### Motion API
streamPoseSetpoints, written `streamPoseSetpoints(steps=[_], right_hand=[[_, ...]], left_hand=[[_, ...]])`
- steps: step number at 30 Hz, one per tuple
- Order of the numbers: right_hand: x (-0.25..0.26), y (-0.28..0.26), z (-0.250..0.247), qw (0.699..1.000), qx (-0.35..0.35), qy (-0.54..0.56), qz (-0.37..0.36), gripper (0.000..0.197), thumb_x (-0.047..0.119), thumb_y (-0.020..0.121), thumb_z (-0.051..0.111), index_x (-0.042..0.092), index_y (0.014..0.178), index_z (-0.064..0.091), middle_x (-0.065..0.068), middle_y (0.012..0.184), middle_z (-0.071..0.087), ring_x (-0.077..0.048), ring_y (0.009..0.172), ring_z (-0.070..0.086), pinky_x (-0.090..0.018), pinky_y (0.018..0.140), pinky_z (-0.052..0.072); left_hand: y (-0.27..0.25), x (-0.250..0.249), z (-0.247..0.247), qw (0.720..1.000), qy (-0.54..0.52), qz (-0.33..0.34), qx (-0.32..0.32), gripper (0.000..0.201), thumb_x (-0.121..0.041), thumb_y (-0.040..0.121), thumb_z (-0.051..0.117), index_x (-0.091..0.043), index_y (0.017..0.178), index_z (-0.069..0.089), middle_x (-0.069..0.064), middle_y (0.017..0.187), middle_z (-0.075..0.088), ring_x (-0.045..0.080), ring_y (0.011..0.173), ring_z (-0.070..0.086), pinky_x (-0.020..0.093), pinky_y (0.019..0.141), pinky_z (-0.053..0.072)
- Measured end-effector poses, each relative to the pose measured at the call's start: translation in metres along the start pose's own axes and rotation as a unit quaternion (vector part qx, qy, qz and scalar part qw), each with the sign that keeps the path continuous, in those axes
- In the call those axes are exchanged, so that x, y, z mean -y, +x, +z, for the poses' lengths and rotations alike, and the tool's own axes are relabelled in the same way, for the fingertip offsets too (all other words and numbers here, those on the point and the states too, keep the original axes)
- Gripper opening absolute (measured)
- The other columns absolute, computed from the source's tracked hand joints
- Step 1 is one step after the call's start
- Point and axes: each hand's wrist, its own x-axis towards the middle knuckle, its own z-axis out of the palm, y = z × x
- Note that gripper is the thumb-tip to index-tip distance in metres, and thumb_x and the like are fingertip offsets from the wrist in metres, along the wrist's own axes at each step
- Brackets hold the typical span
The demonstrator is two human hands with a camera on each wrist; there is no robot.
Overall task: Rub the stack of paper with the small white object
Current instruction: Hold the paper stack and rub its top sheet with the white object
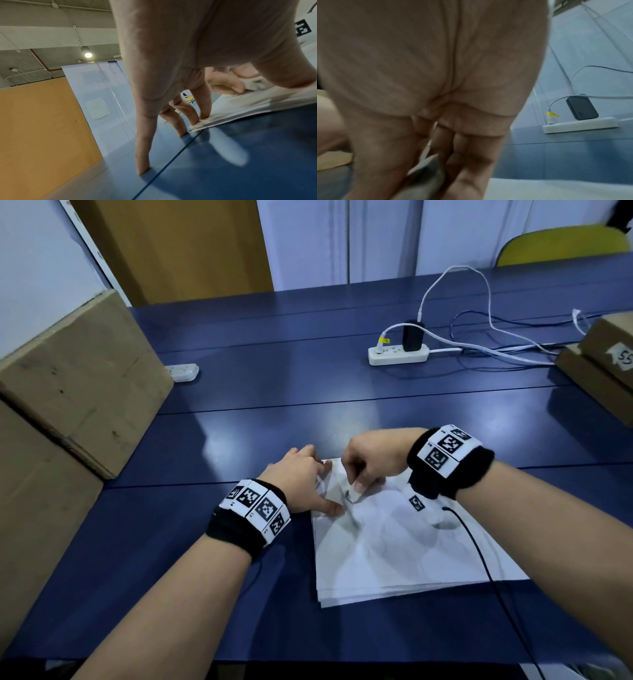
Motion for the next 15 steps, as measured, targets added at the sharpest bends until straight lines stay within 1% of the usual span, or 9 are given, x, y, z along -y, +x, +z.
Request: streamPoseSetpoints(steps=[3, 4, 5, 7, 9, 10, 11, 14, 15], right_hand=[[-0.006, 0.010, -0.006, 0.989, -0.142, -0.024, 0.036, 0.017, 0.030, 0.081, 0.076, 0.017, 0.080, 0.065, 0.002, 0.069, 0.069, -0.014, 0.062, 0.065, -0.030, 0.063, 0.053], [-0.008, 0.011, -0.008, 0.985, -0.169, -0.018, 0.041, 0.018, 0.032, 0.082, 0.074, 0.016, 0.081, 0.065, -0.002, 0.072, 0.071, -0.015, 0.061, 0.064, -0.030, 0.063, 0.052], [-0.009, 0.010, -0.009, 0.985, -0.170, -0.008, 0.035, 0.017, 0.030, 0.083, 0.073, 0.015, 0.081, 0.065, -0.005, 0.073, 0.072, -0.014, 0.057, 0.063, -0.030, 0.061, 0.051], [-0.007, 0.002, -0.006, 0.995, -0.095, 0.007, 0.009, 0.009, 0.021, 0.082, 0.073, 0.018, 0.078, 0.066, -0.003, 0.070, 0.073, -0.011, 0.049, 0.061, -0.027, 0.059, 0.053], [-0.003, -0.005, 0.000, 1.000, 0.017, 0.014, -0.009, 0.012, 0.017, 0.081, 0.076, 0.022, 0.077, 0.067, 0.003, 0.066, 0.070, -0.011, 0.052, 0.061, -0.024, 0.057, 0.052], [-0.001, -0.007, 0.003, 0.999, 0.038, 0.015, -0.012, 0.012, 0.017, 0.081, 0.078, 0.022, 0.078, 0.067, 0.005, 0.065, 0.068, -0.013, 0.054, 0.062, -0.025, 0.057, 0.052], [-0.001, -0.005, 0.004, 1.000, 0.018, 0.010, -0.008, 0.011, 0.019, 0.081, 0.078, 0.021, 0.079, 0.067, 0.006, 0.063, 0.067, -0.015, 0.056, 0.064, -0.026, 0.058, 0.053], [-0.008, 0.005, -0.005, 0.989, -0.140, -0.014, 0.035, 0.016, 0.030, 0.083, 0.075, 0.020, 0.079, 0.064, 0.006, 0.059, 0.063, -0.016, 0.060, 0.064, -0.030, 0.065, 0.053], [-0.011, 0.005, -0.006, 0.985, -0.168, -0.013, 0.041, 0.017, 0.031, 0.084, 0.074, 0.020, 0.078, 0.063, 0.005, 0.058, 0.062, -0.016, 0.061, 0.063, -0.030, 0.065, 0.052]], left_hand=[[-0.002, 0.000, 0.001, 1.000, -0.008, -0.001, 0.005, 0.087, -0.080, 0.059, 0.069, -0.029, 0.129, 0.057, -0.007, 0.111, 0.037, 0.017, 0.107, 0.035, 0.048, 0.092, 0.046], [-0.002, 0.000, 0.001, 1.000, -0.008, -0.001, 0.004, 0.086, -0.080, 0.059, 0.068, -0.030, 0.128, 0.057, -0.007, 0.111, 0.037, 0.017, 0.107, 0.035, 0.048, 0.092, 0.046], [-0.003, 0.000, 0.001, 1.000, -0.007, -0.002, 0.004, 0.086, -0.080, 0.060, 0.067, -0.030, 0.129, 0.056, -0.007, 0.112, 0.038, 0.017, 0.109, 0.035, 0.049, 0.093, 0.046], [-0.004, -0.001, 0.002, 1.000, 0.001, -0.006, 0.003, 0.087, -0.080, 0.062, 0.067, -0.031, 0.132, 0.053, -0.007, 0.115, 0.038, 0.017, 0.113, 0.035, 0.049, 0.092, 0.046], [-0.004, -0.001, 0.002, 1.000, 0.010, -0.006, -0.001, 0.086, -0.080, 0.063, 0.066, -0.030, 0.132, 0.053, -0.007, 0.118, 0.038, 0.017, 0.114, 0.035, 0.048, 0.091, 0.046], [-0.005, -0.001, 0.002, 1.000, 0.014, -0.004, -0.002, 0.086, -0.081, 0.064, 0.065, -0.030, 0.133, 0.053, -0.007, 0.119, 0.038, 0.017, 0.115, 0.035, 0.049, 0.091, 0.046], [-0.005, -0.002, 0.002, 1.000, 0.019, -0.001, -0.001, 0.087, -0.081, 0.065, 0.064, -0.030, 0.135, 0.052, -0.007, 0.121, 0.037, 0.017, 0.116, 0.035, 0.049, 0.092, 0.046], [-0.008, -0.004, 0.001, 0.999, 0.034, 0.002, -0.001, 0.086, -0.080, 0.069, 0.060, -0.030, 0.138, 0.048, -0.006, 0.125, 0.037, 0.018, 0.119, 0.033, 0.049, 0.093, 0.046], [-0.009, -0.004, 0.002, 0.999, 0.038, 0.002, -0.001, 0.085, -0.080, 0.070, 0.059, -0.030, 0.139, 0.048, -0.005, 0.128, 0.037, 0.019, 0.122, 0.033, 0.050, 0.095, 0.045]])
